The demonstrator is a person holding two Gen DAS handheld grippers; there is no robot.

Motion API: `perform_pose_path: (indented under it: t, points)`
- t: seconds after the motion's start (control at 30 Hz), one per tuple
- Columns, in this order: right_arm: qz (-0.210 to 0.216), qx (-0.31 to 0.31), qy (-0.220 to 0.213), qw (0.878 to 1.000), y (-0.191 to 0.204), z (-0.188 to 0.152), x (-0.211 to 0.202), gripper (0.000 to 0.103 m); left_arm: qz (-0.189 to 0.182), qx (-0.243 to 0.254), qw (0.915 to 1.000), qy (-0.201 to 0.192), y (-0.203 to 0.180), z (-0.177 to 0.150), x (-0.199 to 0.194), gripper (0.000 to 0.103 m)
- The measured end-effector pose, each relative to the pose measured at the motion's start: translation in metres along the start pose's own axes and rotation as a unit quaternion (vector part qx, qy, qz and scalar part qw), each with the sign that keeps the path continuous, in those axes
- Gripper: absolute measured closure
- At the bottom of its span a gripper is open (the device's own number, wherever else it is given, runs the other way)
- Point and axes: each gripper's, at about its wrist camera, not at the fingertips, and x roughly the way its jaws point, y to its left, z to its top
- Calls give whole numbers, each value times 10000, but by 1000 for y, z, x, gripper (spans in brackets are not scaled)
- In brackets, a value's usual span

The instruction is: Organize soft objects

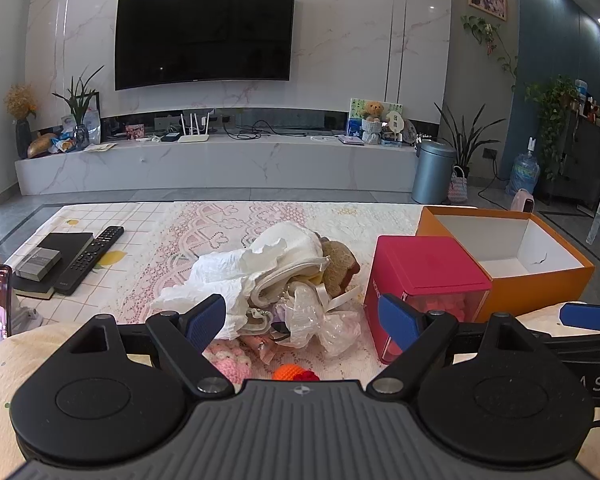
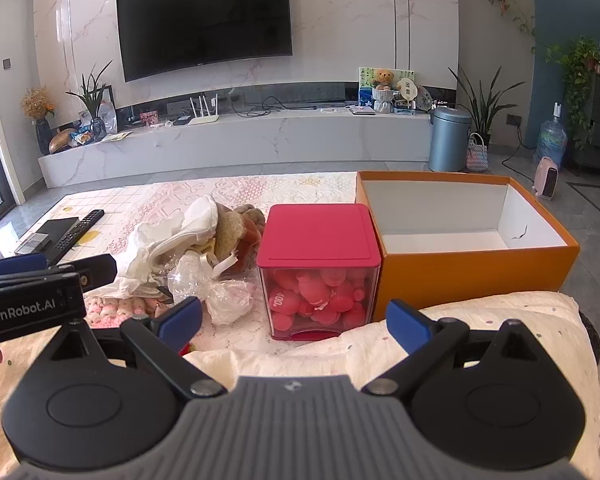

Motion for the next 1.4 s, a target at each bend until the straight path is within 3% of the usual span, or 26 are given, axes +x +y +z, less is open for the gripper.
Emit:
perform_pose_path:
  t: [0.5, 0.63, 0.7, 0.73, 0.9, 1.2, 1.3, 1.4]
  points:
    - [-84, -185, -1, 9998, 6, -8, 14, 7, -202, 194, 9993, 262, 16, -4, 11, 2]
    - [164, -239, 207, 9994, 11, -8, 29, 21, -241, 204, 9990, 322, 29, -4, 19, 16]
    - [356, -277, 337, 9984, 15, -6, 36, 35, -280, 234, 9987, 366, 35, -4, 23, 19]
    - [442, -310, 381, 9978, 17, -4, 40, 37, -286, 261, 9985, 394, 38, -3, 26, 21]
    - [707, -588, 354, 9951, 31, 9, 50, 39, -229, 751, 9959, 452, 49, 2, 40, 27]
    - [1148, -1018, 356, 9875, 62, 46, 88, 42, -322, 1632, 9838, 663, 69, 24, 83, 22]
    - [1201, -1159, 405, 9851, 71, 59, 106, 46, -345, 1495, 9849, 799, 76, 33, 104, 22]
    - [1223, -1278, 478, 9831, 78, 73, 128, 49, -519, 919, 9897, 964, 89, 49, 121, 22]
